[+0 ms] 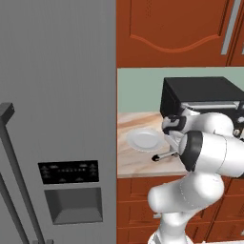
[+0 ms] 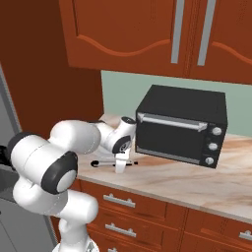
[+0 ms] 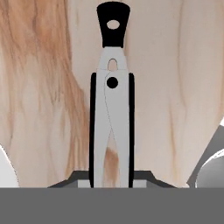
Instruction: Pick up the tongs from the counter and place them near the plate next to the oven.
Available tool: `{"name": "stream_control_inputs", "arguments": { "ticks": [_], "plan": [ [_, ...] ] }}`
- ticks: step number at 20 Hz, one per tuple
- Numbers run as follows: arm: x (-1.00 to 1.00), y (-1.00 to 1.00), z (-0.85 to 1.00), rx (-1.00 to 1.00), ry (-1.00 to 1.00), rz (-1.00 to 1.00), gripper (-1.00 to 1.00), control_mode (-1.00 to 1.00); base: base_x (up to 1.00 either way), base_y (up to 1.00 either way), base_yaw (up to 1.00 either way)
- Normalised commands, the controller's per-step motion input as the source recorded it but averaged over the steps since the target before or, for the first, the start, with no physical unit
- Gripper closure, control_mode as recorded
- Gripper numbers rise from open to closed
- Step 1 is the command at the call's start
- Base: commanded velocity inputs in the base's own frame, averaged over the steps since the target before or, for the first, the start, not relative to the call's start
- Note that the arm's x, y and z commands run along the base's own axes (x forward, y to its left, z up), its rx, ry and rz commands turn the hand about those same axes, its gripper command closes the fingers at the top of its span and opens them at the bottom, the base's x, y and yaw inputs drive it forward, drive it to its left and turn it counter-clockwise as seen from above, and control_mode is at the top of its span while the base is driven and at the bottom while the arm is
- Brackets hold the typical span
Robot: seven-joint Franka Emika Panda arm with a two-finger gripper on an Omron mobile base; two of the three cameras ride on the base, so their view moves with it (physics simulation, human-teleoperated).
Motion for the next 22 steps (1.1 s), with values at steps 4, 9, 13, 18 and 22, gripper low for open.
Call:
{"name": "stream_control_inputs", "arguments": {
  "ticks": [4, 9, 13, 18, 22],
  "plan": [
    [0.11, 0.13, -0.27, 0.0, 0.0, -0.09, 1.0, -1.0, 0.0, 0.0, 0.0],
    [0.11, 0.01, -0.2, 0.01, 0.0, -0.07, 1.0, -1.0, 0.0, 0.0, 0.0],
    [0.2, 0.01, -0.2, 0.0, 0.0, -0.07, 1.0, -1.0, 0.0, 0.0, 0.0],
    [0.23, 0.03, -0.15, 0.01, 0.0, -0.07, 1.0, -1.0, 0.0, 0.0, 0.0],
    [0.15, 0.03, -0.18, 0.01, 0.0, -0.07, -1.0, -1.0, 0.0, 0.0, 0.0]
  ]
}}
